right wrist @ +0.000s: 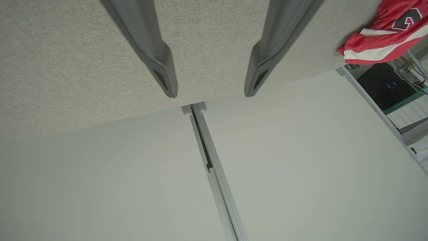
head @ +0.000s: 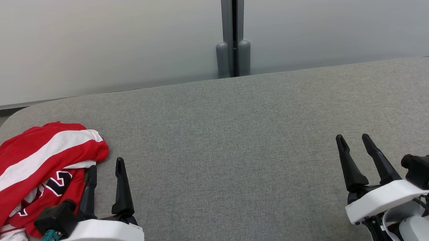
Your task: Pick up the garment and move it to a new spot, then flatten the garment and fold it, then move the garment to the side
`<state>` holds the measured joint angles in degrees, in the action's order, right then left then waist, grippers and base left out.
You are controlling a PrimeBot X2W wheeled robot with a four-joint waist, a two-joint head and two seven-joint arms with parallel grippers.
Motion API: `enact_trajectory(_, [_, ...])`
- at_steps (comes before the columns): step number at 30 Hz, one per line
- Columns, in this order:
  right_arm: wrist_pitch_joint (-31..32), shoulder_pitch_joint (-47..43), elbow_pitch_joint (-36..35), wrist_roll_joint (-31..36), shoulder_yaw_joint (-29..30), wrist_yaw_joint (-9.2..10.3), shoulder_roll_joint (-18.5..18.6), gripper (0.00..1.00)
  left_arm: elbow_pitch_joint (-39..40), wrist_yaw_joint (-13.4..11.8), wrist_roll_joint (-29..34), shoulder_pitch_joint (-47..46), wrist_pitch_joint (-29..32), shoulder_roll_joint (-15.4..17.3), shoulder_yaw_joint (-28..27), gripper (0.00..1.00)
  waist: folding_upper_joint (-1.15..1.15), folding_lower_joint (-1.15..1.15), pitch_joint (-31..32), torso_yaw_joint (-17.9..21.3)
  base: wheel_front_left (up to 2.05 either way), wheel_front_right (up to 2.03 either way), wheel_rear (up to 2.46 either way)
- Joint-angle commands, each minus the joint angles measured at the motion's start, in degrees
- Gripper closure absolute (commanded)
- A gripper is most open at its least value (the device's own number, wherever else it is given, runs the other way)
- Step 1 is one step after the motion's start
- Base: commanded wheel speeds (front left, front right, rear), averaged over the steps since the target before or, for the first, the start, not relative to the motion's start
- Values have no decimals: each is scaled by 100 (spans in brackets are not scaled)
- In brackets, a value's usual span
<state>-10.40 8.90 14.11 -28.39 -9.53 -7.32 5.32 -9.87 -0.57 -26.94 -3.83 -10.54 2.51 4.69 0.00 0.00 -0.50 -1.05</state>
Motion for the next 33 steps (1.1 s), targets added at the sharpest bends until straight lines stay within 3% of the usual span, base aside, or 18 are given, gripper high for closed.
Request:
enact_trajectory(1, [-60,93,17,125,-13,-24,54,0,29,-30,144,-128,-46,33,16,0,0,0,-1,-2,0,0,0])
enact_trajectory(33, [-422,326,357,1240,-401,-21,156,0,-54,-197,1340,-184,-406,48,250,0,0,0,-21,-32,0,0,0])
